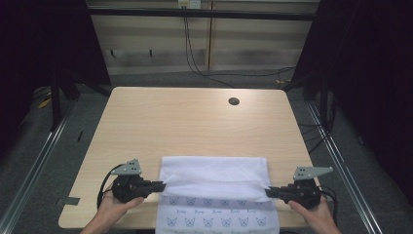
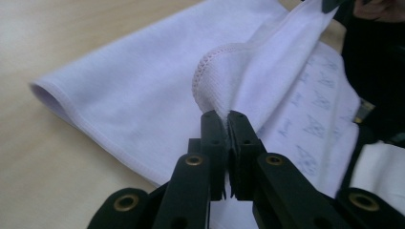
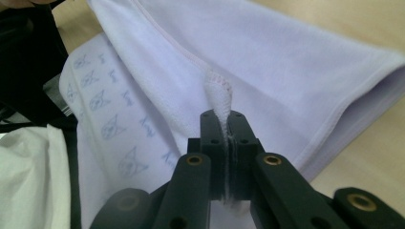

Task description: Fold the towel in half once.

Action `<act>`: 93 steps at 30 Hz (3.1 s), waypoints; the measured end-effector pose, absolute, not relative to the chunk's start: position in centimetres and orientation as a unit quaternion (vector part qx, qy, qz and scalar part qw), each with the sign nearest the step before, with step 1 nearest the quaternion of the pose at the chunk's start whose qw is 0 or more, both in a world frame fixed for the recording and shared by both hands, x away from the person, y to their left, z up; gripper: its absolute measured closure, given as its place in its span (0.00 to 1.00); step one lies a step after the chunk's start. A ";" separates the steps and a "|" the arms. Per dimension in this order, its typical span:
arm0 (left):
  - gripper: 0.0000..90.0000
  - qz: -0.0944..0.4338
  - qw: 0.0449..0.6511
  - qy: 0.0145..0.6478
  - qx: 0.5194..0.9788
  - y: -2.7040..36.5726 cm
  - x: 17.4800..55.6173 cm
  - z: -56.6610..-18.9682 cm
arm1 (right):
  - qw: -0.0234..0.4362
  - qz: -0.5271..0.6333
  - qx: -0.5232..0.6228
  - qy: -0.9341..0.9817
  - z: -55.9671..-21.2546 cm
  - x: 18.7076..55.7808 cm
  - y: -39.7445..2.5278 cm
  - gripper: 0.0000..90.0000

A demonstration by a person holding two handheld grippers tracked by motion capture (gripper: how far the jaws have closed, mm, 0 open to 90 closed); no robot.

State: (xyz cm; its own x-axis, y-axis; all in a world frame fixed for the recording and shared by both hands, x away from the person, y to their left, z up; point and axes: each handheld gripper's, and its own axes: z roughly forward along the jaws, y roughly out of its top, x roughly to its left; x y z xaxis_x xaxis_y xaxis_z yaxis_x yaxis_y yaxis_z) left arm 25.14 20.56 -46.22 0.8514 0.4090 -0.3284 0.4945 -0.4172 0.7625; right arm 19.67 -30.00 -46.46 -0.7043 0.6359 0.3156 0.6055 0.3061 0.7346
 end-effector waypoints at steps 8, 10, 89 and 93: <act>0.96 -0.074 0.407 0.274 0.868 19.0 23.8 -49.2 | 0.010 0.374 0.389 0.842 -48.6 18.7 -28.0 0.97; 0.96 -0.072 0.391 0.273 0.876 18.8 24.1 -49.6 | 0.010 0.364 0.393 0.844 -49.0 19.3 -28.1 0.97; 0.97 0.095 0.577 0.267 0.766 21.4 33.0 -34.4 | 0.186 0.540 0.387 0.724 -33.7 31.1 -29.7 0.97; 0.97 0.096 0.563 0.257 0.780 21.5 30.1 -35.9 | 0.187 0.539 0.365 0.736 -33.5 27.6 -29.4 0.97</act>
